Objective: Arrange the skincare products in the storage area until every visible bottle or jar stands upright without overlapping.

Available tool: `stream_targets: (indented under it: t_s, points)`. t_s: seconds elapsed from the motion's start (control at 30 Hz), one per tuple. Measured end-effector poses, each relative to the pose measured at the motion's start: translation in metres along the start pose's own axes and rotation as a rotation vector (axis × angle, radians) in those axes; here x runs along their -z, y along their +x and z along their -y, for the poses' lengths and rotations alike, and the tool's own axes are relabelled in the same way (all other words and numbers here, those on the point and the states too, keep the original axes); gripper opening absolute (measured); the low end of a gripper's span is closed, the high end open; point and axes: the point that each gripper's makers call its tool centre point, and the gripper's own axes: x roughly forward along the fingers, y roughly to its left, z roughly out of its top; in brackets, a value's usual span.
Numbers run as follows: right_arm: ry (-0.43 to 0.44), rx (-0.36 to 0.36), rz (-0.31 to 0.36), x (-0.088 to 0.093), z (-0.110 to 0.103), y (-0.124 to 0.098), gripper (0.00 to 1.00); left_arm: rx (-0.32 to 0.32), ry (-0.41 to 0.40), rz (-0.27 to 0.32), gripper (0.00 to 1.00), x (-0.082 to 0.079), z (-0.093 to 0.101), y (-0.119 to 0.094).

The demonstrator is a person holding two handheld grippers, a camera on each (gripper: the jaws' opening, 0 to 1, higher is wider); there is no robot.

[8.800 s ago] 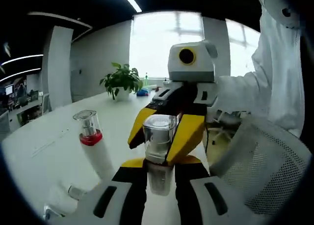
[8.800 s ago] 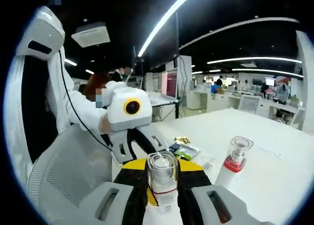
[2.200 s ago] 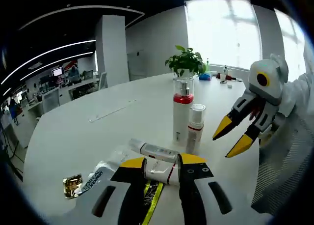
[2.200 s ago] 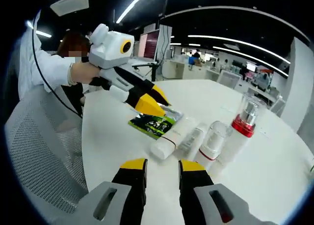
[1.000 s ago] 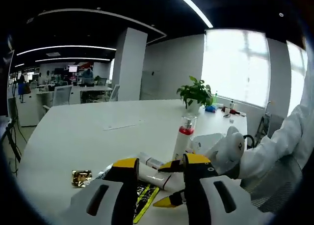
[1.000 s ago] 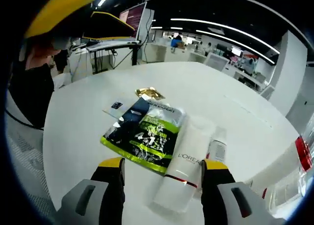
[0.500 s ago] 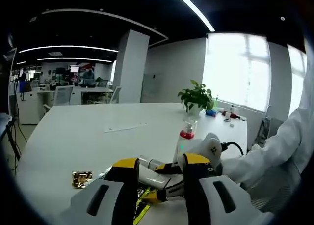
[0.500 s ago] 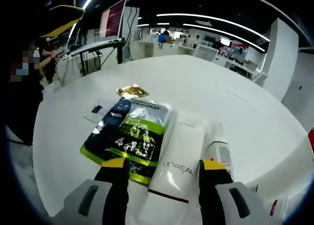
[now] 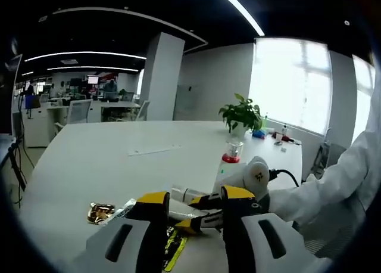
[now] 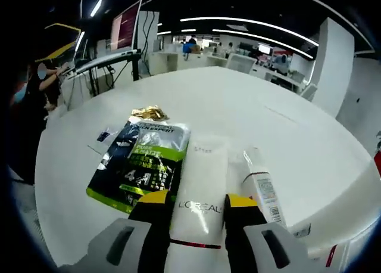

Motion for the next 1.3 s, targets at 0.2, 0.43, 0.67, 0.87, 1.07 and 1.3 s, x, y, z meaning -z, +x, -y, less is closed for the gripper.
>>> stream_targets:
  t_s: [0.2,0.43,0.67,0.87,1.07,1.3]
  points:
    - [-0.03,0.006,-0.002,0.0,-0.002,-0.002,0.25,-0.01,-0.004,-0.031,0.32,0.007,-0.003,0.002]
    - [-0.041,-0.022,0.017,-0.002,-0.009,-0.006,0.23,-0.021,-0.059,-0.067,0.33,0.018,-0.008,0.004]
    - [-0.018,-0.042,0.051,-0.008,-0.01,-0.012,0.22,-0.054,-0.217,-0.077,0.31,0.031,-0.022,0.008]
    - [0.09,-0.061,0.067,-0.01,-0.004,-0.021,0.22,-0.067,-0.347,-0.103,0.27,0.05,-0.028,0.014]
    - [0.217,-0.107,0.106,-0.018,-0.009,-0.033,0.22,-0.037,-0.519,-0.092,0.27,0.06,-0.027,0.019]
    - [0.261,-0.176,0.164,-0.034,-0.026,-0.054,0.22,-0.055,-0.644,-0.057,0.24,0.062,-0.036,0.016]
